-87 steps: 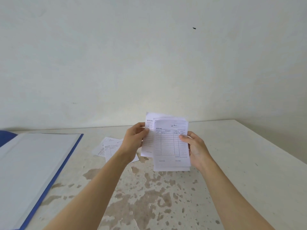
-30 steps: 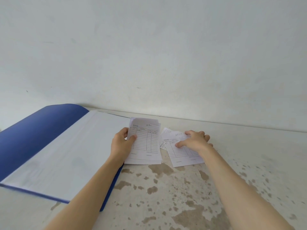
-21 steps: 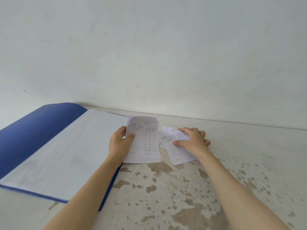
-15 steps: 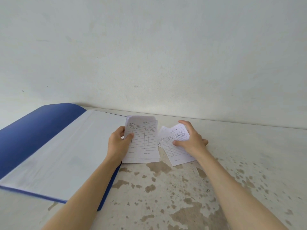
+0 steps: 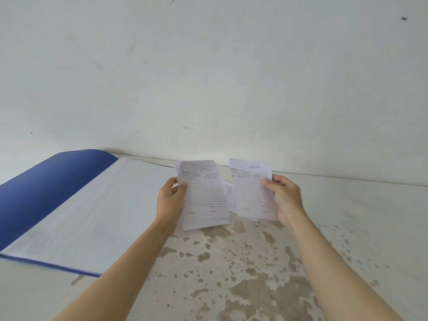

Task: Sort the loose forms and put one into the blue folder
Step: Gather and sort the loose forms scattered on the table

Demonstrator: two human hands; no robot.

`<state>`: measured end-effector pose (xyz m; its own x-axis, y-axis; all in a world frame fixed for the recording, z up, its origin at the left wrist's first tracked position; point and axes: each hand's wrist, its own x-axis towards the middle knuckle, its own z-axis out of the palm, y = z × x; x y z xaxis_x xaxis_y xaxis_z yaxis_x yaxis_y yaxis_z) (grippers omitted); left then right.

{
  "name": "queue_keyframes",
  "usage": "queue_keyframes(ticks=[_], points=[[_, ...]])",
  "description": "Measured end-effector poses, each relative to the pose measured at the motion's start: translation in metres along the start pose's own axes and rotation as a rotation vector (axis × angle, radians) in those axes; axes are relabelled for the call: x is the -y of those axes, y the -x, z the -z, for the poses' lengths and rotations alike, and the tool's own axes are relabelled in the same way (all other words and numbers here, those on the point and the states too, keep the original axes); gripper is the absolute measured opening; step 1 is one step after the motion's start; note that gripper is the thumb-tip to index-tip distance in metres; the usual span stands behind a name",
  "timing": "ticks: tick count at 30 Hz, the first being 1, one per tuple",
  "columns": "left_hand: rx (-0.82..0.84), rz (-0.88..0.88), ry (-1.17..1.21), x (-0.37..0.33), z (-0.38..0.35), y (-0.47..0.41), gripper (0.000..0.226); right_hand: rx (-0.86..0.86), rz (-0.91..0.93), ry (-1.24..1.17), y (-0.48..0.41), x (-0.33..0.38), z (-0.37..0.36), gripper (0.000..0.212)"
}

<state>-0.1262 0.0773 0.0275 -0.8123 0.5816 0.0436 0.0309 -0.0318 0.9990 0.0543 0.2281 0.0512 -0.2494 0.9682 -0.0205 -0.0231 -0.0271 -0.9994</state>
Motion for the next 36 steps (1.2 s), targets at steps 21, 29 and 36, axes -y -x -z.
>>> queue_keyframes(ticks=[21, 29, 36], points=[[-0.068, 0.044, 0.002, -0.007, -0.007, 0.031, 0.012, 0.08, 0.11, 0.149, 0.036, -0.018, -0.054, 0.018], [-0.139, 0.064, -0.112, 0.006, 0.018, -0.016, 0.012, 0.194, 0.304, 0.908, 0.003, -0.045, -0.037, 0.043], [-0.109, 0.037, -0.213, 0.017, 0.017, -0.032, 0.012, 0.38, 0.347, 1.218, -0.021, -0.042, -0.04, 0.081]])
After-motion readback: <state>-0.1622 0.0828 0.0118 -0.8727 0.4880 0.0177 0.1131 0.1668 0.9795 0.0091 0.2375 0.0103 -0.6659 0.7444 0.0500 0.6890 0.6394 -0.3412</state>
